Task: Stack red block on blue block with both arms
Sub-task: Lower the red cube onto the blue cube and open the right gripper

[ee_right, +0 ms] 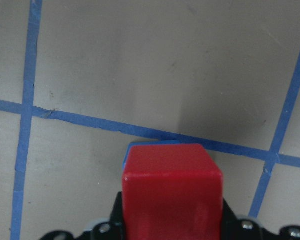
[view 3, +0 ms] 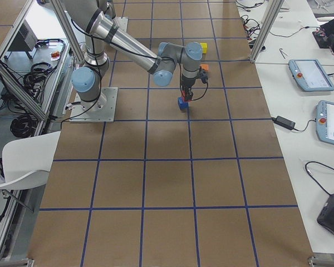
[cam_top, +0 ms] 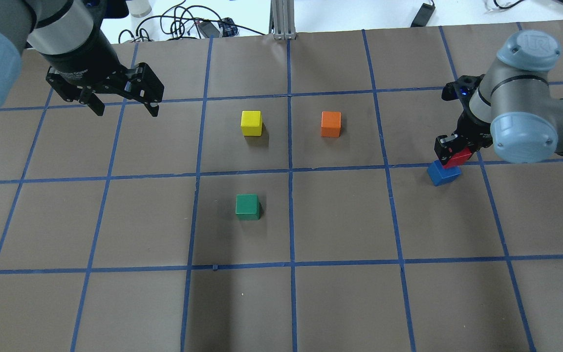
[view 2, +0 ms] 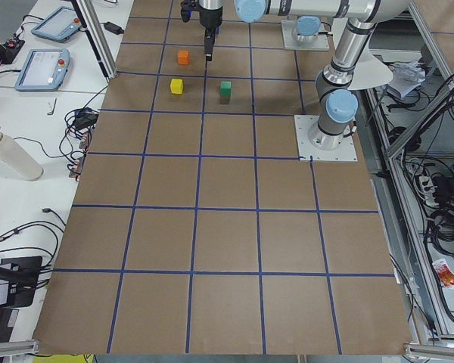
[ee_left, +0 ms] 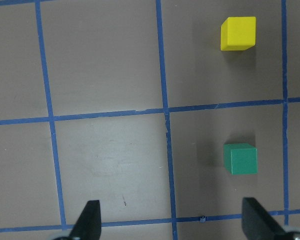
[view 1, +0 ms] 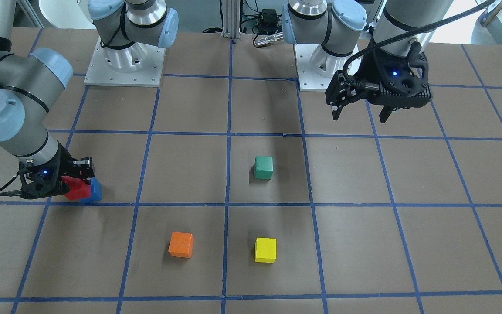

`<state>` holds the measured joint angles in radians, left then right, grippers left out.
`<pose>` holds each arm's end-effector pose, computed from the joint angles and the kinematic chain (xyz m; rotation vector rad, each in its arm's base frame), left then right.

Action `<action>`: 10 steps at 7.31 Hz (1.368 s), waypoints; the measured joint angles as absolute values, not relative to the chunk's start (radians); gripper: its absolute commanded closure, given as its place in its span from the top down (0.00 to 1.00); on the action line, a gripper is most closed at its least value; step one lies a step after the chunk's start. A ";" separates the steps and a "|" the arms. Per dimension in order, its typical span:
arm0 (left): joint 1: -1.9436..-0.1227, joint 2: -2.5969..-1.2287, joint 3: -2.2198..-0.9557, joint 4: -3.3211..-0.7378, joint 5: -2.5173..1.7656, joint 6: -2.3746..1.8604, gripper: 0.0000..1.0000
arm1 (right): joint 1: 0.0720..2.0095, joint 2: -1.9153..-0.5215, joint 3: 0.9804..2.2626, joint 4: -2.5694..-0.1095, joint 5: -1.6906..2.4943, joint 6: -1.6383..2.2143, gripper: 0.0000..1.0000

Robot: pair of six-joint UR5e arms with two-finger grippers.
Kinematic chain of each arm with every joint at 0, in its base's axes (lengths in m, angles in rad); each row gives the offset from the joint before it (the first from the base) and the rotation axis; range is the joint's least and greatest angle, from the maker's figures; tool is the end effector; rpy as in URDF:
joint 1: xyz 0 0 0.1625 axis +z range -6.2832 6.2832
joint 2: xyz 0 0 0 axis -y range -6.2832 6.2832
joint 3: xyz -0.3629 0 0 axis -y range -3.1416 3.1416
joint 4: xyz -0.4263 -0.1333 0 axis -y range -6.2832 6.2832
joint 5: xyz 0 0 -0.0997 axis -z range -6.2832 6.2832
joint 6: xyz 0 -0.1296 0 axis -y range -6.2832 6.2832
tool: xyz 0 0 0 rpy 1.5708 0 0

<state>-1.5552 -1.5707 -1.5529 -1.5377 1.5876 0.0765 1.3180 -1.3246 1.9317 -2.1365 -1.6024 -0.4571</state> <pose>-0.1228 -0.5344 0.4087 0.0944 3.1200 -0.0785 -0.0082 -0.5482 0.1377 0.3197 -3.1090 -0.0778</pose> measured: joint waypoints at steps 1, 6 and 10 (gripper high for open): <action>-1.555 -1.571 -1.553 -1.537 1.588 0.077 1.00 | 1.318 -1.325 1.941 -2.139 -1.601 -0.456 0.04; -1.554 -1.572 -1.554 -1.537 1.586 0.077 1.00 | 1.317 -1.323 1.949 -2.148 -1.599 -0.452 0.94; -1.554 -1.581 -1.553 -1.536 1.586 0.076 1.00 | 1.316 -1.331 1.942 -2.128 -1.602 -0.436 1.00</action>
